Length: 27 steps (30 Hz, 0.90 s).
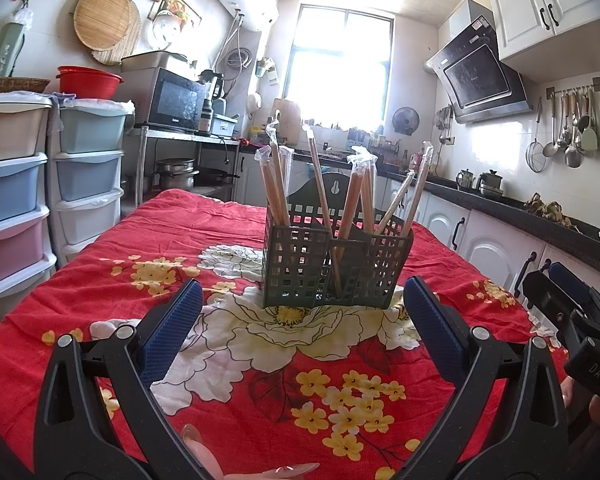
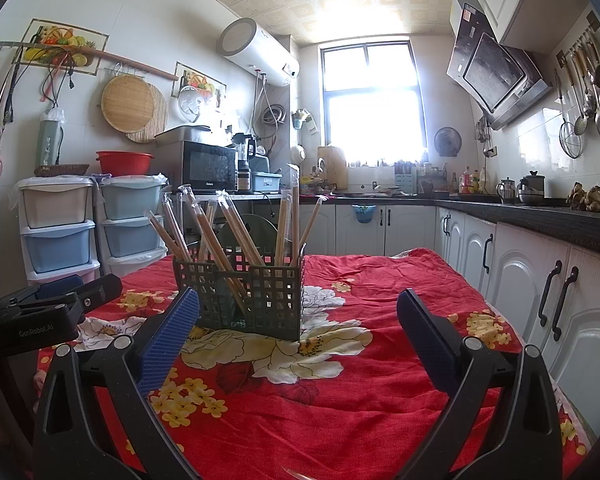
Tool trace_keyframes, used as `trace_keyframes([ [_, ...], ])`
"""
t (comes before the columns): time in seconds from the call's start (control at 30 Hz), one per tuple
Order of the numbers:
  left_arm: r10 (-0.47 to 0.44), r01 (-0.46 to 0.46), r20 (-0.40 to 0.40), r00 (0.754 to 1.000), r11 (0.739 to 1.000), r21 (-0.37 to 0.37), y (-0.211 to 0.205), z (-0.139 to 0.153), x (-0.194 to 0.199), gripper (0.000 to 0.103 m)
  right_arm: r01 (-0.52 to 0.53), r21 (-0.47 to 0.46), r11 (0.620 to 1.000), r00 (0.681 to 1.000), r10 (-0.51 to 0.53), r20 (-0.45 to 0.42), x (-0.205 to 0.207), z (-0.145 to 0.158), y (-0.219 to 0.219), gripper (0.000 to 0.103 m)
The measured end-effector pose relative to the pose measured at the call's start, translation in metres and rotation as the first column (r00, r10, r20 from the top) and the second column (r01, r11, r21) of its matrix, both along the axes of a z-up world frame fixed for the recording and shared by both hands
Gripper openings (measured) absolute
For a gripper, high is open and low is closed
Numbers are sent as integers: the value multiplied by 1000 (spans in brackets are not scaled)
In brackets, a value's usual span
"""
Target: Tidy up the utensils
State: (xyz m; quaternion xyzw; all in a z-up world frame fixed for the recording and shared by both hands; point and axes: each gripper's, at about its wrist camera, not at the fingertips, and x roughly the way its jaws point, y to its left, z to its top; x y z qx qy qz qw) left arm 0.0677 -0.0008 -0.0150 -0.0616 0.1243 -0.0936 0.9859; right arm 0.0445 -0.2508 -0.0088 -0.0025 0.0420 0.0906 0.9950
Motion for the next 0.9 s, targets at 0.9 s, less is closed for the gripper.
trace_keyframes([
  [0.9,179,-180,-379,908,983,33,92,11,77,93,127,-149,981,848,-185,-496,115,-1,-49,97],
])
